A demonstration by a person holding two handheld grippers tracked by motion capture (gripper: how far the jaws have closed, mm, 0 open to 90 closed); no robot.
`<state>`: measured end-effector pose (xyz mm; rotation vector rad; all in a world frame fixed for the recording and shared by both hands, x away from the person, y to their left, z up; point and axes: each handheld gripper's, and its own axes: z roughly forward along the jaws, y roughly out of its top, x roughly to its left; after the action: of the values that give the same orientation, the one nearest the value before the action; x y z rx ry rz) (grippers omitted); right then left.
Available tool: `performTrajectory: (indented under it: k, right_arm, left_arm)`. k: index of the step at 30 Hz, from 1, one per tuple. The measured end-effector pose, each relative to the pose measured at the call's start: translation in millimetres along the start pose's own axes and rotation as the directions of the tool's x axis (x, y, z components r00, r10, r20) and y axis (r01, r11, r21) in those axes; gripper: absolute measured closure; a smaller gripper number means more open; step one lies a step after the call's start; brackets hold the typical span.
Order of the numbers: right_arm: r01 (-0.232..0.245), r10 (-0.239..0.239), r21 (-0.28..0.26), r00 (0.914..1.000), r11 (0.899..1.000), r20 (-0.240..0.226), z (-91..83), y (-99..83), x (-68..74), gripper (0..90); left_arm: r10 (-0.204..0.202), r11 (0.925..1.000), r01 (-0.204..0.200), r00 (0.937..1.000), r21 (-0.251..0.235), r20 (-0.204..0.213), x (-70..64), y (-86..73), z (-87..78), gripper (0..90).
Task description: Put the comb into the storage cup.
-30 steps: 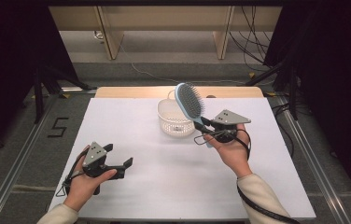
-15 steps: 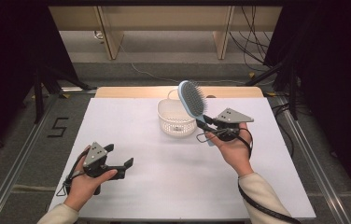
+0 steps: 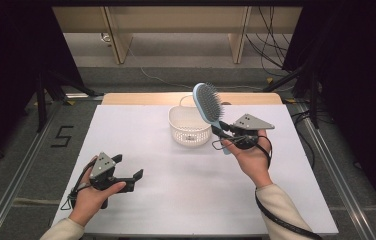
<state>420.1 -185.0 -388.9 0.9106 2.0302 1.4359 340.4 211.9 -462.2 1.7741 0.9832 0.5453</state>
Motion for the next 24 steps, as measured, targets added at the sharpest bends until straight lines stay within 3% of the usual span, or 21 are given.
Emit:
performTrajectory:
  k: [24]
  right_arm:
    - [-0.023, 0.024, -0.022, 0.9993, 0.999, 0.03, -1.4, 4.9, -7.8, 70.5]
  left_arm:
    - [0.007, 1.0, -0.007, 1.0, 0.003, 0.006, -1.4, 0.7, 2.0, 6.7]
